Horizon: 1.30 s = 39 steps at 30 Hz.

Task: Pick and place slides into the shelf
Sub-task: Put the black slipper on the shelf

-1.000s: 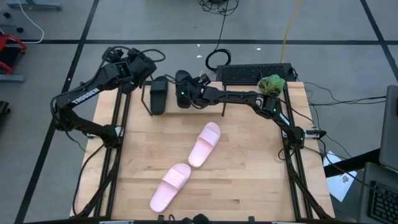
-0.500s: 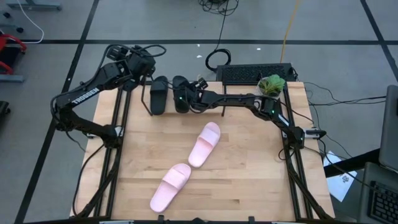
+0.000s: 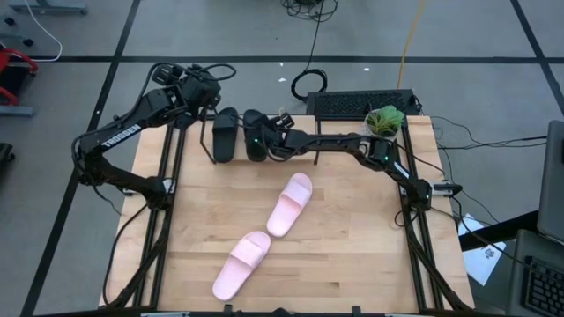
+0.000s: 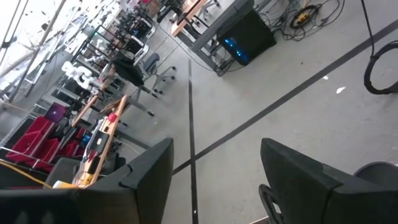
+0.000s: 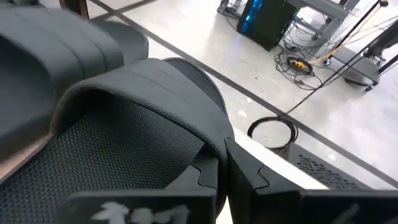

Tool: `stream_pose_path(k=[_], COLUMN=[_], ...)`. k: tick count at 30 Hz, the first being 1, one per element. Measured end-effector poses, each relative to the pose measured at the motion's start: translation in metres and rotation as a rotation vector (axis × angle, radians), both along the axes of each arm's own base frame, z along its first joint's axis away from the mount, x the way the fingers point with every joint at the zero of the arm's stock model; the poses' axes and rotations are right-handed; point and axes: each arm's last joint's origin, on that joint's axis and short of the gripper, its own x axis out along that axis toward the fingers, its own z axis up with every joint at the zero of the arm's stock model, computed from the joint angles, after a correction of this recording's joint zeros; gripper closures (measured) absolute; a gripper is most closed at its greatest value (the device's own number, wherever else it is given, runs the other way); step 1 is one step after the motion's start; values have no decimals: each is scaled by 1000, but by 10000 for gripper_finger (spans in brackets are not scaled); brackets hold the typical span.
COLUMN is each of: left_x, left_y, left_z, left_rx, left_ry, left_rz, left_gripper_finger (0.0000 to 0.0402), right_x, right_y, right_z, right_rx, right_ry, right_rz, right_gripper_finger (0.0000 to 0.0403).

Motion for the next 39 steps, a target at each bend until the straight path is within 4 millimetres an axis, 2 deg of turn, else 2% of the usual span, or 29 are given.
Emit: stream_pose_path(k=[5,10,16,27,39], left_x=[1,1,1,1,1], left_y=[0,1,1,1,1], left_z=[1,1,1,1,1], left_rx=[7,9,6,2,1], left_ry=[-11,-11,3,28,28], left_rz=[-2,-5,-9,-18,-18], left_gripper_finger=[156,156,156,156,156], right_x=[-3,-3,-1,0,1], right_y=[1,2,-2,-7,-8], right_z=[-10,-11,-11,-11,-11], right_rx=[20,24,114,178,203], right_ry=[10,8,-44,-85,-99], right_rz=[-13,-8,93,162,193], right_gripper_finger=[403,403,390,330,233])
